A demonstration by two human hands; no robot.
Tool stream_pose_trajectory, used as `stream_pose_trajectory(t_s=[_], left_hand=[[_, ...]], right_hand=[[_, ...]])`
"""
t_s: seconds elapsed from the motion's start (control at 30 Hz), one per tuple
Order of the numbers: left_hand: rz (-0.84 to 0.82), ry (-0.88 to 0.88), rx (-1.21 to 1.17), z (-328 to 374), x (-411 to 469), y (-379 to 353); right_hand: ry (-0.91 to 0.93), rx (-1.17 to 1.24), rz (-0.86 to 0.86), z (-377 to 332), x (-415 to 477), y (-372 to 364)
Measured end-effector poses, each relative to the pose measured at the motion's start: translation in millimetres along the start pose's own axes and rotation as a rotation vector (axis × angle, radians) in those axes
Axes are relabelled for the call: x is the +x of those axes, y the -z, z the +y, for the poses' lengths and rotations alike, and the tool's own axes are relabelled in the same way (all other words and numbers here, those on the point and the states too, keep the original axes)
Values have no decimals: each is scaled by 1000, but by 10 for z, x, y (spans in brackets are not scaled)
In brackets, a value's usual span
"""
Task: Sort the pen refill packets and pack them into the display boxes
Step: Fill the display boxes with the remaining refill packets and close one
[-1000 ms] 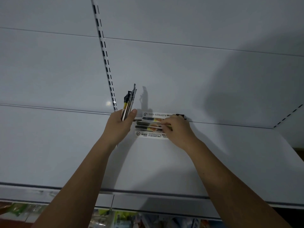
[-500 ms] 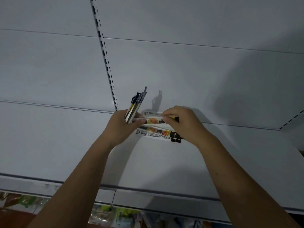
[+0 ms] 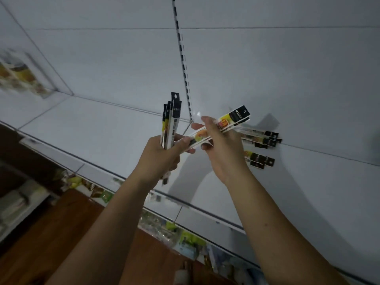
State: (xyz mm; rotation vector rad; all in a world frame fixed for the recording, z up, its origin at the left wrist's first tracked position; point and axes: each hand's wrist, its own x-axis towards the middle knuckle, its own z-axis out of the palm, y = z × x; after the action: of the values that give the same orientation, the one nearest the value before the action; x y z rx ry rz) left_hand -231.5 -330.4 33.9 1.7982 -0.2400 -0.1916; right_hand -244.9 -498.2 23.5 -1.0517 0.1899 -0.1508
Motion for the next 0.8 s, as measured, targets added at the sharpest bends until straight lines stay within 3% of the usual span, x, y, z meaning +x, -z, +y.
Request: stream_pose_trajectory(t_s=[0.17, 0.37, 0.8], left_hand=[[128, 51, 81, -95, -216, 332], [223, 6, -13, -324, -422, 1070], [411, 113, -234, -1203, -1159, 3882]], right_hand=[[-18, 50, 6, 117, -62, -440], [-82, 68, -101, 418, -119, -1232], [-233, -87, -335, 2090, -269, -3993]])
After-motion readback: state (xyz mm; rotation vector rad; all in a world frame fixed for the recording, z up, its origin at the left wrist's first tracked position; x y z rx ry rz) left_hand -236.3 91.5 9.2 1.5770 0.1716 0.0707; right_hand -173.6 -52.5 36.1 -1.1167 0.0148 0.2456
